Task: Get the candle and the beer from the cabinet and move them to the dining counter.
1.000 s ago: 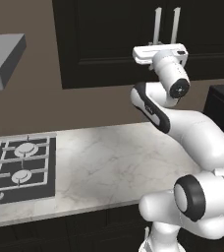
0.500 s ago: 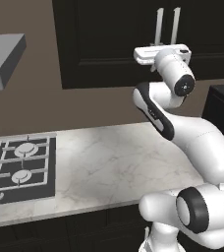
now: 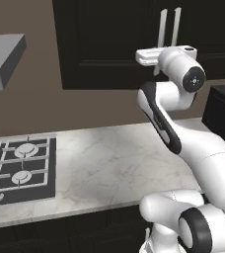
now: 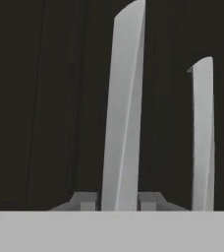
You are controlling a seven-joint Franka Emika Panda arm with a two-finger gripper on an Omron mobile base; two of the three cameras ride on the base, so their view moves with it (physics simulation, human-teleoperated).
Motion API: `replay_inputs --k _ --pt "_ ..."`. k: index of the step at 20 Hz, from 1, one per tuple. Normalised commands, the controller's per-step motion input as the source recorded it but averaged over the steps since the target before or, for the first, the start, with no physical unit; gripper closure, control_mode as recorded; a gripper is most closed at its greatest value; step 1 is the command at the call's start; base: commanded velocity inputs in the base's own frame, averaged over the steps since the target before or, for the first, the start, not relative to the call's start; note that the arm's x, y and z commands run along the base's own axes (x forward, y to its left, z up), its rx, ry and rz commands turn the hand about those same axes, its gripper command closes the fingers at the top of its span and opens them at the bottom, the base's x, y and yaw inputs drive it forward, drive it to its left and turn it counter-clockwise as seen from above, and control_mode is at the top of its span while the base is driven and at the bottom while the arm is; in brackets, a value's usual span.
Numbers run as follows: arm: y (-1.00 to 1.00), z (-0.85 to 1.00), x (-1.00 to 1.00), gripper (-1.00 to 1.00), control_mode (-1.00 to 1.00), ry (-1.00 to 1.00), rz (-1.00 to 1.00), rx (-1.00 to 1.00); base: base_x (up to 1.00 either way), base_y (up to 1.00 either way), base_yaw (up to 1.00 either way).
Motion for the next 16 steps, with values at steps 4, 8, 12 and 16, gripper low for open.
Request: replay_inputs --k 4,8,12,16 --pt "0.3 0.0 -0.37 1.0 -1.0 0.11 0.03 0.0 0.0 0.0 0.0" --pt "0.39 0.0 -0.35 1.0 -1.0 0.11 0.06 0.0 0.0 0.0 0.0" --pt "0.41 0.0 -0.34 1.0 -1.0 0.13 0.08 0.0 0.0 0.0 0.0" --pt "0.43 0.0 -0.34 1.0 -1.0 0.13 0.08 0.0 0.0 0.0 0.0"
